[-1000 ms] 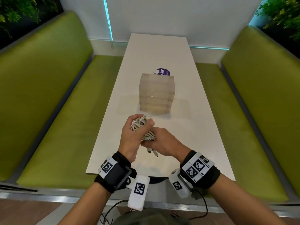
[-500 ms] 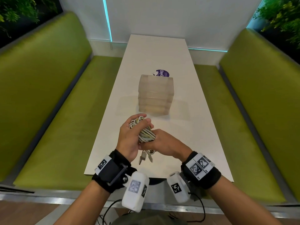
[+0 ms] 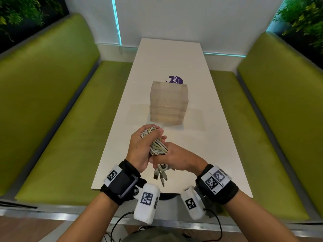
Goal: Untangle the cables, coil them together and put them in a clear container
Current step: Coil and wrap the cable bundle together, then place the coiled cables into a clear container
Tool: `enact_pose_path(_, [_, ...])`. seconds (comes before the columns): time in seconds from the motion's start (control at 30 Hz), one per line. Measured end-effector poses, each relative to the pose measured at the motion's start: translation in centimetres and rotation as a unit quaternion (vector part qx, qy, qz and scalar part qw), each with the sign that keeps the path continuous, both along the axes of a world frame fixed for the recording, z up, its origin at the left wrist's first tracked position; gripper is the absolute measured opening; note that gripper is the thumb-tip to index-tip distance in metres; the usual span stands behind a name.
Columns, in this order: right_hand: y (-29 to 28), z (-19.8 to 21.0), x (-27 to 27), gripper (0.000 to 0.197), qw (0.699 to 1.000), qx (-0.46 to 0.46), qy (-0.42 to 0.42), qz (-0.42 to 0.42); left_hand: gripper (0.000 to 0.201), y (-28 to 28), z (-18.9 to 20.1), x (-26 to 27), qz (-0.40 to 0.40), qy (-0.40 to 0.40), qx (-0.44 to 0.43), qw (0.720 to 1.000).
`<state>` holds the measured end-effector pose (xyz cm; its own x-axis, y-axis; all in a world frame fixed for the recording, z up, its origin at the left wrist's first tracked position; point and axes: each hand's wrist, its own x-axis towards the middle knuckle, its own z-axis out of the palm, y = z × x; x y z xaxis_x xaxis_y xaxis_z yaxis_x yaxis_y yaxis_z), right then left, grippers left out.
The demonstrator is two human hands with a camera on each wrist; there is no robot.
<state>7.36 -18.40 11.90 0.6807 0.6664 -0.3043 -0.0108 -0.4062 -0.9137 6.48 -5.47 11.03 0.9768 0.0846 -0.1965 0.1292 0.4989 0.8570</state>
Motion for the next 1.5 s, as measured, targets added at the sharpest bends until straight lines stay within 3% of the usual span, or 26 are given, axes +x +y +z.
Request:
enact_pose_path(0.13, [0.8, 0.0, 0.9, 0.013, 0.998, -0.019, -0.052, -0.007, 0.011, 0.4, 0.2, 0.6, 0.012, -0.008, 0.002, 1.000])
enact_pose_path(0.23, [1.4, -0.3, 2.1, 0.017, 0.996, -0.037, -0.076, -0.020, 0.031, 0.7, -0.1, 1.2, 0.030, -0.003, 0.008, 1.000])
enact_pose_path(0.33, [2.5, -0.6, 2.8, 0.015, 0.996, -0.049, -0.071, -0.020, 0.029, 1.1, -0.3, 2.1, 0.068, 0.009, 0.008, 0.998])
enact_pose_path(0.43, [3.5, 0.1, 4.9, 0.010, 0.992, -0.078, -0.073, 0.064, 0.022, 2.0, -0.2, 3.4, 0.106, 0.010, 0.015, 0.994])
enact_pose_path(0.53, [3.0, 1.1, 9.0, 0.058, 0.972, -0.119, -0.071, 0.187, 0.021, 3.5, -0.5, 4.9, 0.149, 0.008, 0.053, 0.987])
enact_pose_path(0.57, [2.5, 1.1, 10.5, 0.061, 0.974, -0.133, -0.072, 0.167, 0.022, 4.1, -0.6, 5.4, 0.161, 0.010, 0.054, 0.985])
enact_pose_path(0.63, [1.9, 0.7, 13.6, 0.057, 0.984, -0.137, -0.113, 0.024, 0.022, 5.3, -0.6, 6.5, 0.179, 0.015, 0.058, 0.982])
enact_pose_path(0.7, [2.0, -0.4, 16.6, 0.060, 0.957, -0.148, -0.221, -0.113, 0.021, 6.0, -0.7, 7.3, 0.191, 0.018, 0.068, 0.979])
enact_pose_path(0.73, [2.1, -0.9, 17.8, 0.062, 0.944, -0.170, -0.250, -0.129, 0.021, 6.2, -0.7, 7.6, 0.193, 0.019, 0.070, 0.978])
enact_pose_path(0.83, [2.8, -2.7, 18.9, 0.063, 0.922, -0.271, -0.261, -0.090, 0.021, 6.3, -1.0, 8.1, 0.186, 0.018, 0.075, 0.979])
enact_pose_path(1.07, [1.5, -3.1, 14.6, 0.045, 0.893, -0.253, -0.325, -0.181, 0.018, 6.7, -1.5, 8.0, 0.129, 0.020, 0.112, 0.985])
enact_pose_path(1.27, [-3.6, -4.1, 10.9, 0.019, 0.929, -0.170, -0.306, -0.125, 0.017, 6.1, -2.9, 7.2, 0.019, 0.048, 0.178, 0.983])
enact_pose_path(1.4, [-6.3, -4.7, 9.7, 0.034, 0.950, -0.085, -0.251, -0.167, 0.028, 5.2, -3.9, 5.9, -0.007, 0.069, 0.190, 0.979])
enact_pose_path(1.5, [-7.1, -4.6, 8.9, 0.041, 0.957, -0.060, -0.242, -0.150, 0.027, 4.8, -4.3, 5.3, -0.011, 0.080, 0.167, 0.983])
